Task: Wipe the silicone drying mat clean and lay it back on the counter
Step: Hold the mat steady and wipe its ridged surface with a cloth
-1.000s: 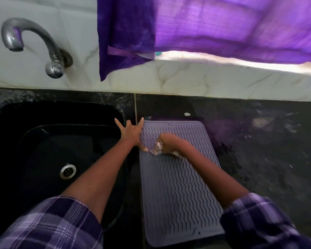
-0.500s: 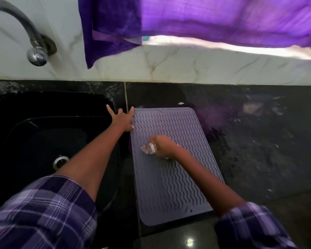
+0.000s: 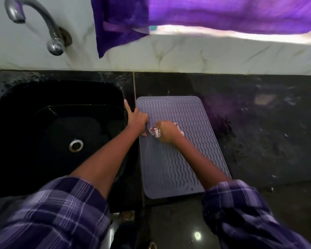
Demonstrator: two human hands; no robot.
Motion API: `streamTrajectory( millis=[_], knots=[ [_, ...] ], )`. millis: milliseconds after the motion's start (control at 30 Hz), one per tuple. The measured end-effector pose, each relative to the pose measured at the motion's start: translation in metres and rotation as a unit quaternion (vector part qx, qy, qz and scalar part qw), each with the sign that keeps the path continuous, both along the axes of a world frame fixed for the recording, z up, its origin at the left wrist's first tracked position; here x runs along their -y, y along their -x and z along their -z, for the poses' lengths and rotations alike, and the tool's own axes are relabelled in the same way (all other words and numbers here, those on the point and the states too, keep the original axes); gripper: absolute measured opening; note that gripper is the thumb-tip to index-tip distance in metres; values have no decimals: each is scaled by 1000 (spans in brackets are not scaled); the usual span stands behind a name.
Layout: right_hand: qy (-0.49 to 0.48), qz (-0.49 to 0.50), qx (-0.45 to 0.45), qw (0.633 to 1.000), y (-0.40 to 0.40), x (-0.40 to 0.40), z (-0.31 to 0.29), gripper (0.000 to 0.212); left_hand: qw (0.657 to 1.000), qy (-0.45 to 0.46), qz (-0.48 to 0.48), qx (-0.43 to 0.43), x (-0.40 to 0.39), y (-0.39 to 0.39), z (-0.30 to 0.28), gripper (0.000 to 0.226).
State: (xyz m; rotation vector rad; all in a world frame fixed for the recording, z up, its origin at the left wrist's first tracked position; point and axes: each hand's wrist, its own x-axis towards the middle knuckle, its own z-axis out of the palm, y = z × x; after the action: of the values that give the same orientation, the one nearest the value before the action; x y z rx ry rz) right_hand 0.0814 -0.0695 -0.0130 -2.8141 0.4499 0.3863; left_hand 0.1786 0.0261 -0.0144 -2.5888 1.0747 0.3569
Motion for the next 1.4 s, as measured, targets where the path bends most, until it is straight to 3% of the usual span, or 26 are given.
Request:
streamTrajectory(
  millis=[133, 233, 400, 500, 600, 767, 900, 1000, 1067, 1167, 1400],
  knots=[
    [-40, -67, -64, 995, 61, -14, 1, 35, 1000, 10, 4, 1, -3, 4, -2, 56],
    [-52, -83, -132, 986, 50, -11, -20, 36, 999, 25, -4, -23, -11, 13, -6, 55],
    [9, 6, 12, 1000, 11, -17, -26, 31, 995, 67, -45, -55, -30, 53, -4, 57],
    [101, -30, 0, 994, 33, -32, 1, 30, 997, 41, -42, -55, -41, 67, 5, 67],
    [96, -75, 47, 991, 72, -37, 13, 37, 997, 58, -41, -40, -44, 65, 10, 64],
    [42, -113, -47, 992, 133, -59, 3, 38, 999, 26, -22, -9, -45, 70, 8, 63],
    [3, -131, -142, 981, 121, -57, -30, 30, 998, -6, 19, 52, -40, 87, -2, 58],
    [-11, -67, -44, 997, 94, -51, -35, 21, 999, -2, 2, 38, -40, 101, 0, 51],
    [32, -40, -3, 999, 89, -53, -21, 19, 1000, -1, -21, 11, -43, 106, 4, 54],
    [54, -43, -10, 998, 107, -62, -1, 32, 999, 20, -27, 1, -47, 104, 9, 51],
    [-10, -91, -97, 991, 168, -65, -5, 30, 999, 36, -19, -13, -51, 101, 10, 54]
  ],
)
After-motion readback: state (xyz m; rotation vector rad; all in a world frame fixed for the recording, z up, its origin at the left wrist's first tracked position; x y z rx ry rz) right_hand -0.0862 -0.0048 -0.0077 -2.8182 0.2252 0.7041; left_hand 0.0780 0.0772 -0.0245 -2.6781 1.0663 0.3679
